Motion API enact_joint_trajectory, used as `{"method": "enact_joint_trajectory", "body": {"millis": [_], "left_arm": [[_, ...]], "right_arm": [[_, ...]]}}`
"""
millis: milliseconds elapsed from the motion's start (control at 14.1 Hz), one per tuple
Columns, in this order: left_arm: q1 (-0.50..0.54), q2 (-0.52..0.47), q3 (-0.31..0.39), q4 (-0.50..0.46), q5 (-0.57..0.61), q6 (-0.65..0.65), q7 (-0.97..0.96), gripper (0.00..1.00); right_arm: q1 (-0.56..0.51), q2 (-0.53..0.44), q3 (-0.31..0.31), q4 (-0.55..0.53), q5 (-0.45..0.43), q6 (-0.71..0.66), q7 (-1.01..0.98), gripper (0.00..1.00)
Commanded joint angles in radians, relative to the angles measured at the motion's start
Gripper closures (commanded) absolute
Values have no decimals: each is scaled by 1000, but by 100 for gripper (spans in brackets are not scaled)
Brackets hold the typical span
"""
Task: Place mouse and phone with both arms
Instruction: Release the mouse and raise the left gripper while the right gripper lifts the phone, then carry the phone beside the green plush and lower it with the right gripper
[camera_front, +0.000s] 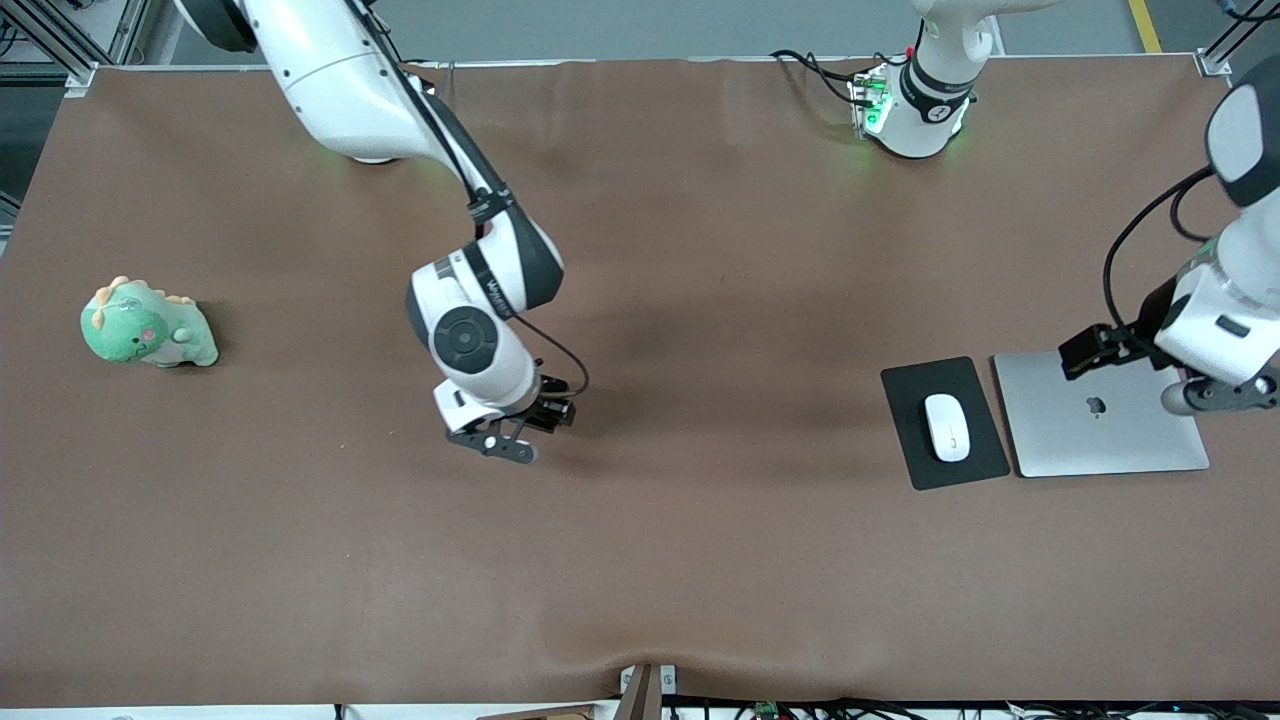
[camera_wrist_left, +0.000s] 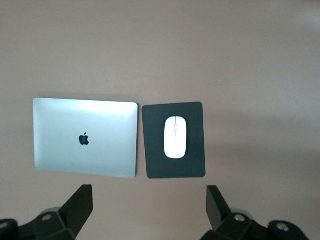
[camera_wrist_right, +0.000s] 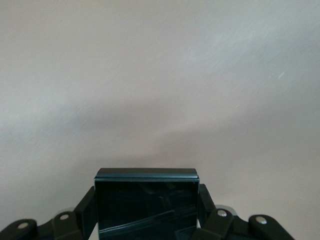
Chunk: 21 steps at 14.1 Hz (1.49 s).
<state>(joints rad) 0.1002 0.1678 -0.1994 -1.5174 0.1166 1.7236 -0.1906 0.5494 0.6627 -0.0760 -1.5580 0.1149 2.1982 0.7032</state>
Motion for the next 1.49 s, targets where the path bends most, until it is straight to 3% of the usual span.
{"method": "enact_joint_trajectory", "body": {"millis": [0,427,783,1139,1423], "left_arm": [[1,-63,-6,5,-4,-50,14,0],[6,-140,-28,6,-74,-134,14,0],[-40,-185,0,-3,-72,-223,13,0],[-51,-189,26,-4,-74,-231,14,0],[-59,-191,41,-4,-75,-236,26,0]], "right_arm": [[-101,-55,21,-68,-8,2,-133,100],[-304,-64,22,-105,-3,8,-472,100],[-436,-87,22,-155,2,9,-709,100],[-561,-175,21,-308,2,44,-859,100],[-641,-227,19,-471,0,191,-991,100]]}}
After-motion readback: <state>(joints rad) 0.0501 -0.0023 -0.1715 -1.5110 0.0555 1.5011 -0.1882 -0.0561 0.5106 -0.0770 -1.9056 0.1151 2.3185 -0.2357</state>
